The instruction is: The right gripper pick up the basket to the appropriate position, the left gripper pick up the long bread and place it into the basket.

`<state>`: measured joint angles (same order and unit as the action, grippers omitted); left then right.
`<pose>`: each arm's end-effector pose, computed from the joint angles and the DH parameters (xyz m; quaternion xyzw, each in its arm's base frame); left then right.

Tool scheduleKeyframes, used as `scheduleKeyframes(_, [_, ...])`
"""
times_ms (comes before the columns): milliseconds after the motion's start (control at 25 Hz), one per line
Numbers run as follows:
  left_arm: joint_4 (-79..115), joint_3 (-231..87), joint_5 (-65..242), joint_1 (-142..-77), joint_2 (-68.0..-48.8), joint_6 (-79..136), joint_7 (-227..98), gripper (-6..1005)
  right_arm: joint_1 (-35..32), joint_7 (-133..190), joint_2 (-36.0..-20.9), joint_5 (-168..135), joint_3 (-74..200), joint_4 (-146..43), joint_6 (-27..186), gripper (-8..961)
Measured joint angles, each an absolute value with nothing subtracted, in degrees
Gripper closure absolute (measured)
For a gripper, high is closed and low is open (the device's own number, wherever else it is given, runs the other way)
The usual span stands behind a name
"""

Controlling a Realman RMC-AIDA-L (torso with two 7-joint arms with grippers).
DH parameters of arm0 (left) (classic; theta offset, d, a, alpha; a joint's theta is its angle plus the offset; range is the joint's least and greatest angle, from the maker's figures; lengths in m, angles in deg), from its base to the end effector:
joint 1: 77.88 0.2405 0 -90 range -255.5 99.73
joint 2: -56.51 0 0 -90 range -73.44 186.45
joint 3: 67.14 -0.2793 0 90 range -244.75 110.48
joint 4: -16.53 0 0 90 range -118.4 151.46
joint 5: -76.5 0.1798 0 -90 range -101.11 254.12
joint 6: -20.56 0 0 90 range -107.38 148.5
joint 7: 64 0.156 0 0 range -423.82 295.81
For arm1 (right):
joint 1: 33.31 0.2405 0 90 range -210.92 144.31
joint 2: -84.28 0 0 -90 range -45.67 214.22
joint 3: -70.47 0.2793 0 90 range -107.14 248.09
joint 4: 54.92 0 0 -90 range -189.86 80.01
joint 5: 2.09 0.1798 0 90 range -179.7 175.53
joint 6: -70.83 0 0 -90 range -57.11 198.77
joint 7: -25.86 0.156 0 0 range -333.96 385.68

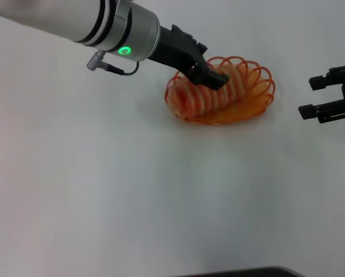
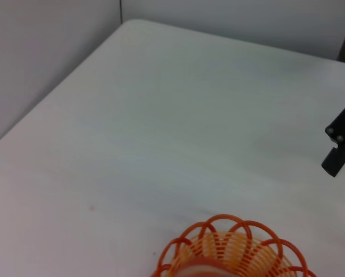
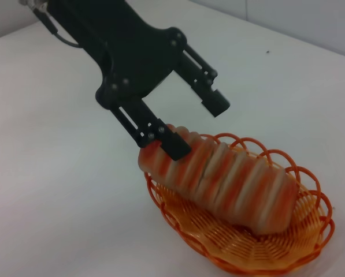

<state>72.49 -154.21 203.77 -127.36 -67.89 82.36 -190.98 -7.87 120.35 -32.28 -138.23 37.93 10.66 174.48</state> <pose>-0.0974 0.3738 -0.1197 -0.9843 -0.1336 -0.0026 0.1155 0.3022 0.2924 0.0582 -0.9511 0.2617 0.0478 0.1571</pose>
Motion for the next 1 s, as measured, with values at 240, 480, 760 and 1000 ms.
scheduleKeyframes(240, [80.14, -152.16, 203.22, -119.96, -67.69, 84.09, -190.12, 220, -7.39, 120.44, -32.26, -138.24, 37.0, 10.55, 174.23, 144])
scheduleKeyframes(480, [88.48, -140.92, 194.23, -107.24, -67.57, 94.6, -180.65, 117, -7.0, 120.8, -32.38, -138.23, 36.98, 10.55, 174.54, 144])
scheduleKeyframes(760, [80.27, -121.35, 191.74, -102.41, -65.59, 116.36, -166.72, 120, -6.46, 120.92, -33.16, -138.15, 36.98, 10.55, 175.96, 145])
scheduleKeyframes(1000, [72.95, -118.35, 192.12, -98.77, -62.31, 118.99, -161.61, 121, -5.79, 120.95, -33.66, -138.11, 36.85, 10.55, 177.11, 145])
